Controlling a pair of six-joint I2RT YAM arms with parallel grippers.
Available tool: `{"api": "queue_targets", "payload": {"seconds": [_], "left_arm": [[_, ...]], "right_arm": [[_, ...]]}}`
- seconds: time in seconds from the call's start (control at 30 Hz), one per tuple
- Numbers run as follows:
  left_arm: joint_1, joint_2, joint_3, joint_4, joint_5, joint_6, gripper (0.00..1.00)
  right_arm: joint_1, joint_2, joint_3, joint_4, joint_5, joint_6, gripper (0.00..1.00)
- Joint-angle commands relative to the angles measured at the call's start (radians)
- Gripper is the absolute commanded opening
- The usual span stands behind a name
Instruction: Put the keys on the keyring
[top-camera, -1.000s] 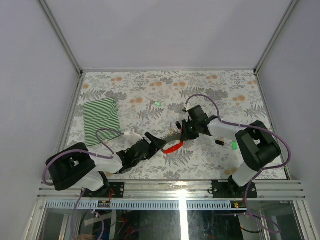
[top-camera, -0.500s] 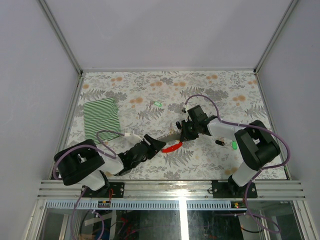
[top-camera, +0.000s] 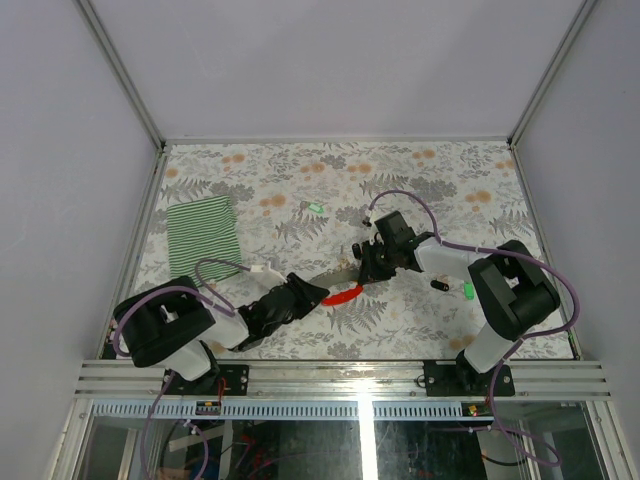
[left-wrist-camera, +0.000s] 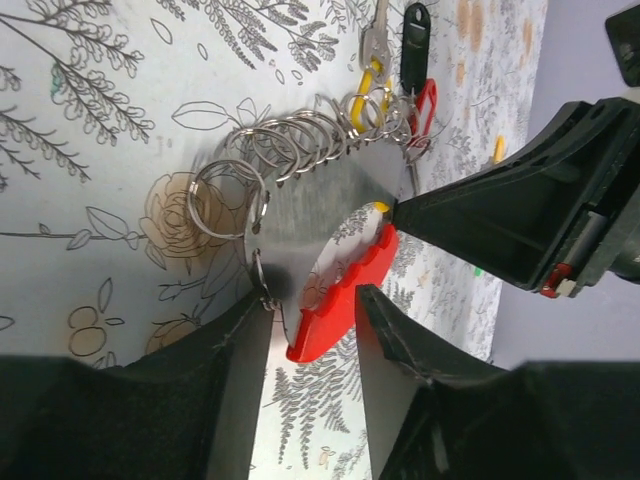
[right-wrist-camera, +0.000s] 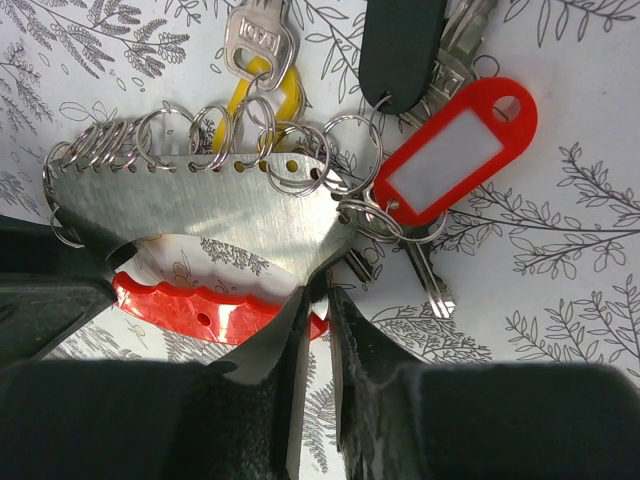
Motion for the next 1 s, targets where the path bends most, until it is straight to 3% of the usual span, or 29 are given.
{"api": "queue_targets", "payload": {"seconds": [0.0, 0.3, 0.47, 0.77, 0.97], "left_arm": [[0.010, 0.010, 0.012, -0.026, -0.004, 0.046, 0.34], [0.011, -0.074, 0.021, -0.134, -0.032, 0.073, 0.16], [0.012, -0.185, 0.047, -0.289, -0.063, 0.112, 0.00], [0.012, -0.446, 0.127, -0.645, -0.121, 0.173, 0.00], [0.027, -0.542, 0.260, -0.896, -0.082, 0.196, 0.00]], "right_arm": [[0.008, 0.051, -0.055, -0.110, 0.023, -0.025, 0.19], [0.009, -0.001, -0.069, -0.104, 0.023, -0.021, 0.20], [0.008, -0.128, -0.070, -0.102, 0.031, -0.031, 0.35], [0.008, -0.446, -0.105, -0.089, 0.144, -0.108, 0.60], [0.008, -0.741, -0.180, 0.016, 0.308, -0.217, 0.67]]}}
